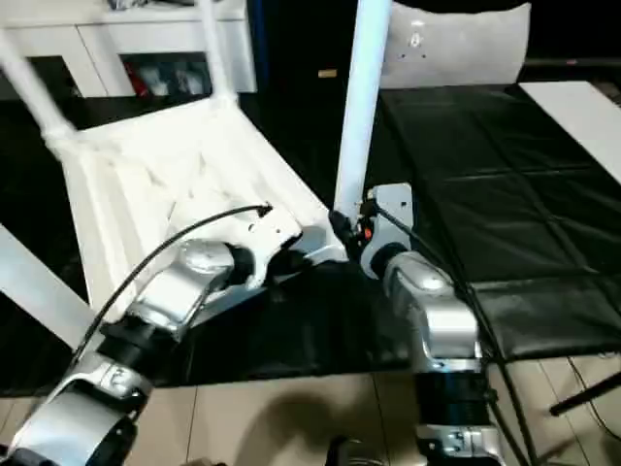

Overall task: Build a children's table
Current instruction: Rotate leg to tighten

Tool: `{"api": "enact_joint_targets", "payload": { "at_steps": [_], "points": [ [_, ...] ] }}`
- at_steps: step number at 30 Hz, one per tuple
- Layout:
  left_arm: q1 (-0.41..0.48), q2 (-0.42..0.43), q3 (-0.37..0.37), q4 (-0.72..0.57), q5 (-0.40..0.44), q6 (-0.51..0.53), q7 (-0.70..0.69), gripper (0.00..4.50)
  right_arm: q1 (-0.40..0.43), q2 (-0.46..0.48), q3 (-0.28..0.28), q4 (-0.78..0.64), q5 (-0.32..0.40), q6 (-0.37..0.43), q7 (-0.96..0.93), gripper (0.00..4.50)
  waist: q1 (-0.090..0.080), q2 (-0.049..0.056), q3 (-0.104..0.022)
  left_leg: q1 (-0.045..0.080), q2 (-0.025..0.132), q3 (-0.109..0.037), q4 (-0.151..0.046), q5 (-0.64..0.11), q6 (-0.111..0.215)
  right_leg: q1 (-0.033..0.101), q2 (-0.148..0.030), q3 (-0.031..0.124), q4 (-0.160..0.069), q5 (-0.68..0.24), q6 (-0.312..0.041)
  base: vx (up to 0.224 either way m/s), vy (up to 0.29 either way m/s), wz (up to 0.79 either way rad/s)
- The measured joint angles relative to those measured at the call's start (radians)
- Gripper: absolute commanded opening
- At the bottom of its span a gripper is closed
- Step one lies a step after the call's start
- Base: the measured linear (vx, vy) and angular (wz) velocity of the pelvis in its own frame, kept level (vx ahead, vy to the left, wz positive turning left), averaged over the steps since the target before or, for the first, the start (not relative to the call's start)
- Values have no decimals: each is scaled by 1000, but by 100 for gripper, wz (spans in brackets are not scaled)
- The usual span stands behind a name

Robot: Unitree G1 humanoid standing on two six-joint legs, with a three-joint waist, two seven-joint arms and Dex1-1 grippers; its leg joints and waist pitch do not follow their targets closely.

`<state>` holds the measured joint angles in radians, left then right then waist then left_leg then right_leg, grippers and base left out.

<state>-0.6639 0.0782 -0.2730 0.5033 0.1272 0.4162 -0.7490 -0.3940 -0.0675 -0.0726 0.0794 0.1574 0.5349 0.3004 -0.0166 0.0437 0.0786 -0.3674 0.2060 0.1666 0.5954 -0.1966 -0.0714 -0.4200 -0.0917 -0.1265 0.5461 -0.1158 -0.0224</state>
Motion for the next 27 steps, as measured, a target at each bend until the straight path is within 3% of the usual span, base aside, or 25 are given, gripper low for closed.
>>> {"api": "enact_joint_targets", "payload": {
  "at_steps": [6, 10, 14, 20, 27],
  "points": [
    [6, 38, -16, -9, -14, -37, -52, 0, 18, -42, 3, -22, 45, 20, 83, 307, 10, 1, 0, 0, 0, 1, -3, 0, 0, -3, 0, 1, 1, 1, -3, 0, 0, 0],
    [30, 109, -31, -25, -28, -104, -158, 0, 43, -166, 39, -33, 85, 31, 259, 349, 27, 1, 1, 1, 0, 2, -2, 0, 0, -2, 0, 2, 2, 1, -2, 0, 0, 0],
    [45, 190, -56, -24, -46, -210, -296, 0, 43, -301, 76, -33, 109, 1, 475, 381, 57, 2, 1, 4, 0, 3, 0, 1, 0, -2, 0, 3, 4, 0, -1, 0, 0, 0],
    [53, 276, -81, -18, -67, -319, -463, 0, 47, -433, 137, -30, 144, -46, 752, 381, 81, 2, 1, 4, 0, 3, 4, -1, -3, -3, -2, 5, 9, 0, -1, 0, 0, 0],
    [65, 351, -118, -19, -103, -424, -646, 0, 38, -506, 195, 19, 183, -81, 981, 309, 109, 1, 1, 6, 0, 4, 6, -1, -4, -2, -2, 5, 14, -3, 0, 0, 0, 0]
  ]
}}
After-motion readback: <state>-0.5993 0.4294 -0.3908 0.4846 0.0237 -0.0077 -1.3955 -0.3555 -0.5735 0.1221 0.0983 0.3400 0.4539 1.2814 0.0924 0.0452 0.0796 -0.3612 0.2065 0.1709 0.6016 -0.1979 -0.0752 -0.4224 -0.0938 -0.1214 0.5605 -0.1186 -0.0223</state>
